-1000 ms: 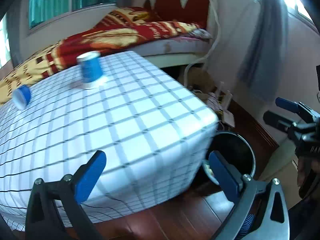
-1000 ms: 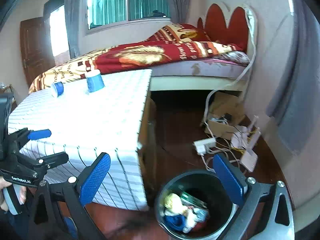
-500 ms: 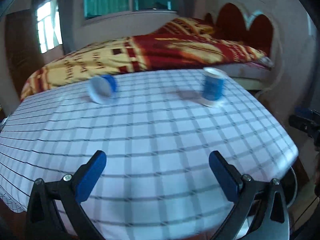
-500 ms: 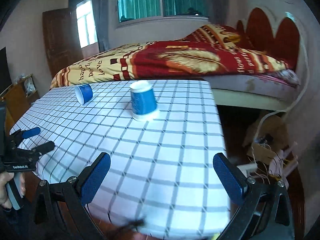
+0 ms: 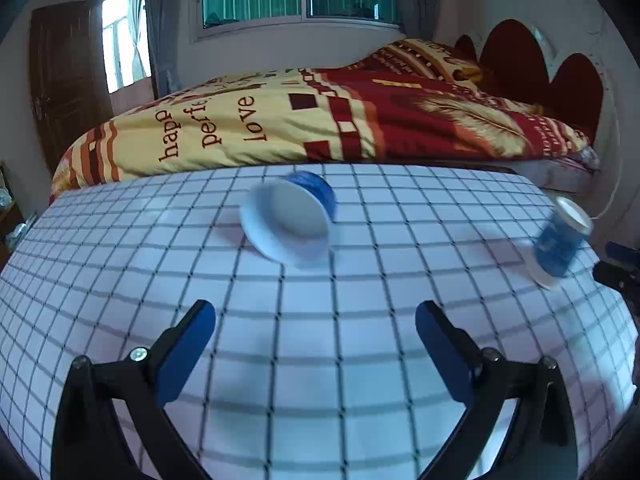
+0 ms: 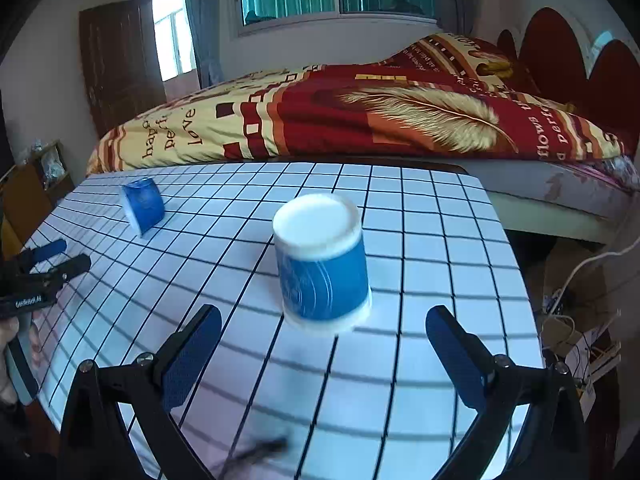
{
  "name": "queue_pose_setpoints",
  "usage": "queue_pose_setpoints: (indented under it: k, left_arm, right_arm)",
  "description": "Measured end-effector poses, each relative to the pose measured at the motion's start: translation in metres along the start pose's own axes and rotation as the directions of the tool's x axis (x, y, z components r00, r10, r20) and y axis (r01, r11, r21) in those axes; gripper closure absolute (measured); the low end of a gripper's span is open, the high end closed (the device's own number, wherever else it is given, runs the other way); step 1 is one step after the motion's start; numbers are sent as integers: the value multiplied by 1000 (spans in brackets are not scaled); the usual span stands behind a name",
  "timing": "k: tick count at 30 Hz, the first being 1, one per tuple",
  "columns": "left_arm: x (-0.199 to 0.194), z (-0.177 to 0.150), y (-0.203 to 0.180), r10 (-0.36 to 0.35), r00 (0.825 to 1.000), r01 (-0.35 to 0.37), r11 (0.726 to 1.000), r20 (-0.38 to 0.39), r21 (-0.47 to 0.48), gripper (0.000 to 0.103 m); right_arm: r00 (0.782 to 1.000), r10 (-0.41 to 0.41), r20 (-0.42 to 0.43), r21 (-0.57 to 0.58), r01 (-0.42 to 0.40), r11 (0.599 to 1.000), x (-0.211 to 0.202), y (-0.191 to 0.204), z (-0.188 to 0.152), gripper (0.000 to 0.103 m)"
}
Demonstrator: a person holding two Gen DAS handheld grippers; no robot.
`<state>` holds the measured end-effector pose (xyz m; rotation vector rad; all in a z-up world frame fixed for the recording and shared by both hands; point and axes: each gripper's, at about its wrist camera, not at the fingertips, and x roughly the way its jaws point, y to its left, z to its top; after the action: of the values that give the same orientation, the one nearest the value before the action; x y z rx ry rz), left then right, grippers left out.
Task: Collect trash
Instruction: 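Grasp the upright blue paper cup with the right tool while the left tool grasps the tipped cup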
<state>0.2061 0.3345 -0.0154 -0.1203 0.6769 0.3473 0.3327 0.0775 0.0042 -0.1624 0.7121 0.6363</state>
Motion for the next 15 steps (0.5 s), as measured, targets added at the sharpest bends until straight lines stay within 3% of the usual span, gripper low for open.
queue_pose_setpoints:
  k: [3, 10, 15]
  left_arm:
    - [24, 15, 12, -6, 1000, 6, 1000, -13, 2, 2]
    - [63, 33, 18, 7, 1000, -6, 995, -11, 104, 1]
    - [90, 42, 19, -37, 997, 47, 988, -70, 148, 1]
  right_arm:
    - [1000, -11, -12, -17, 11, 1000, 16, 2, 8, 0]
    - [999, -6, -43, -13, 6, 1000, 47, 2, 17, 0]
    - [998, -6, -66, -11, 6, 1000, 64, 4, 20, 0]
